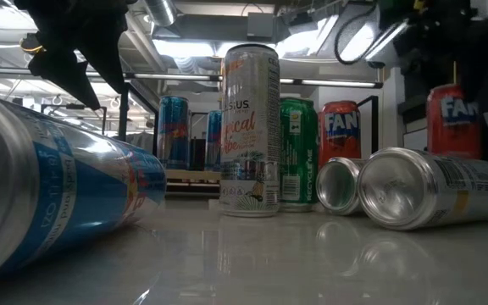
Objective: Sort soda cans
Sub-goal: Put the orange soda can on the shelf and align with the other orange soda cans
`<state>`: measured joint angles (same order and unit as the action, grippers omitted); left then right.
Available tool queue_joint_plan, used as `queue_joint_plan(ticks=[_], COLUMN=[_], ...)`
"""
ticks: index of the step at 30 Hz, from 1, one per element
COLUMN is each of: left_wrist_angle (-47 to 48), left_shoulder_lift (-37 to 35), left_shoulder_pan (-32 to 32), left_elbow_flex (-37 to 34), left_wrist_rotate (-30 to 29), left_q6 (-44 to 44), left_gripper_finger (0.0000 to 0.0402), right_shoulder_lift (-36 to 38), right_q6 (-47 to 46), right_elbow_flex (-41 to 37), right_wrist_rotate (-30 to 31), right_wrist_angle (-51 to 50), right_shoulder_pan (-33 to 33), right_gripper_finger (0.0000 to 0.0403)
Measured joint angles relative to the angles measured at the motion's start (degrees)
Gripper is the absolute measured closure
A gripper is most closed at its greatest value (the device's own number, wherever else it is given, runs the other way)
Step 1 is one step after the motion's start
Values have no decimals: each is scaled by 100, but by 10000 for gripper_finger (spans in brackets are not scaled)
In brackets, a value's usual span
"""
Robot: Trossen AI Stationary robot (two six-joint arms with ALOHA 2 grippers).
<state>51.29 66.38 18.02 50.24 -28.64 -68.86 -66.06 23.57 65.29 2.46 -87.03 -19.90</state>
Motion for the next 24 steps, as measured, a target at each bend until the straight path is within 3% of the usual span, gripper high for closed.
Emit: queue_joint_plan(ticks=[12, 24], left_wrist_angle=[-4, -112], left_shoulder_lift=[1, -1], left_shoulder_pan=[0, 0], left_elbow_flex=[0, 0], left_wrist_rotate=[-86, -93], left_q6=[0, 6], left_gripper_finger=[66, 66], right_shoulder_lift=[-719, -770], right_q6=[-63, -80], right_elbow_flex=[1583, 1738], right_wrist_rotate=[383, 200], right_wrist_angle=[-296, -306], right_shoulder_pan=[-2, 0], right_gripper_finger=[114, 114])
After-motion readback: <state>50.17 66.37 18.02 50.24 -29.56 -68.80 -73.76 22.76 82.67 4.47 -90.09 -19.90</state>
